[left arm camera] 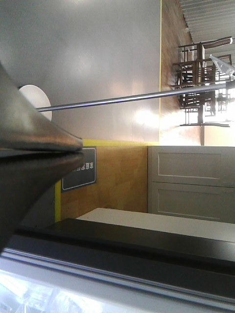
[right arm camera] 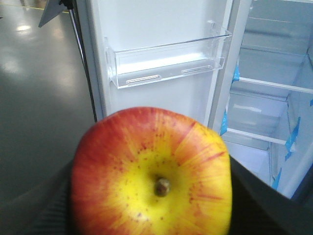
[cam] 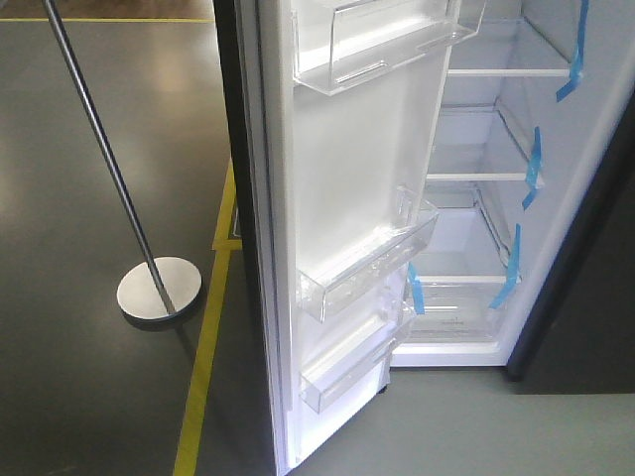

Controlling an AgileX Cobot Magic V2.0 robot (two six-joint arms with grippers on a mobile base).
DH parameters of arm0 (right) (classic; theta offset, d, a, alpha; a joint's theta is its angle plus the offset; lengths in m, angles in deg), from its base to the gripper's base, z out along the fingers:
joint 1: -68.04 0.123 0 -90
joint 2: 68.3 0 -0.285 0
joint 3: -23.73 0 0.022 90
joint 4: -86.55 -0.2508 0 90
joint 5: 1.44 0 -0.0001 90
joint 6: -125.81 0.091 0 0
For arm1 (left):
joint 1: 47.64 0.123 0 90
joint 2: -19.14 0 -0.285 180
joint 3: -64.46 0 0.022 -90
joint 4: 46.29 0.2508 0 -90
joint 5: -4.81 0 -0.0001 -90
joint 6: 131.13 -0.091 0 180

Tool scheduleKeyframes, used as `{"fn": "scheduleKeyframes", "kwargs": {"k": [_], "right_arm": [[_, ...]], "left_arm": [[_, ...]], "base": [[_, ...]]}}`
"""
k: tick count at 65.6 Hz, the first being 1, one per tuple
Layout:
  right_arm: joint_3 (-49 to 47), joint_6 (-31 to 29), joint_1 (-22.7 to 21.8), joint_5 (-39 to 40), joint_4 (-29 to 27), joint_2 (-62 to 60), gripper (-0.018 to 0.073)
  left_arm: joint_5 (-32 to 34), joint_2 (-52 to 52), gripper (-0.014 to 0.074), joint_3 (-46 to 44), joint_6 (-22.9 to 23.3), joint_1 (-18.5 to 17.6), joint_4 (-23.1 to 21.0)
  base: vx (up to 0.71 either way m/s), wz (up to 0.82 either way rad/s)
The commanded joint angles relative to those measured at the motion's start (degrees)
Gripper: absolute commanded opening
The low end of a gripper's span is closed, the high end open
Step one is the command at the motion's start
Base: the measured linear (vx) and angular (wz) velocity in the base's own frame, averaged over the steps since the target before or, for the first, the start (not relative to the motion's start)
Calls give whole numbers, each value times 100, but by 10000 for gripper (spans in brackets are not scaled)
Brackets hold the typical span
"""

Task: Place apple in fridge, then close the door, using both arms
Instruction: 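Approach the refrigerator door bins with the apple in the right gripper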

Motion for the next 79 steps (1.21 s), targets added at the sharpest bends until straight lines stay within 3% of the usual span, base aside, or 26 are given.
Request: {"fn": "scheduleKeyframes", "kwargs": {"k": [1,79], "right_arm": [[-142,-44,-4,460,-82,46,95],[-142,-44,-4,460,-82,46,95]], "left_arm": [[459,86,-6,-97,57,-6,-6],[459,86,-6,-97,57,-6,-6]], "base": [[18,-2],[13,-2]]}}
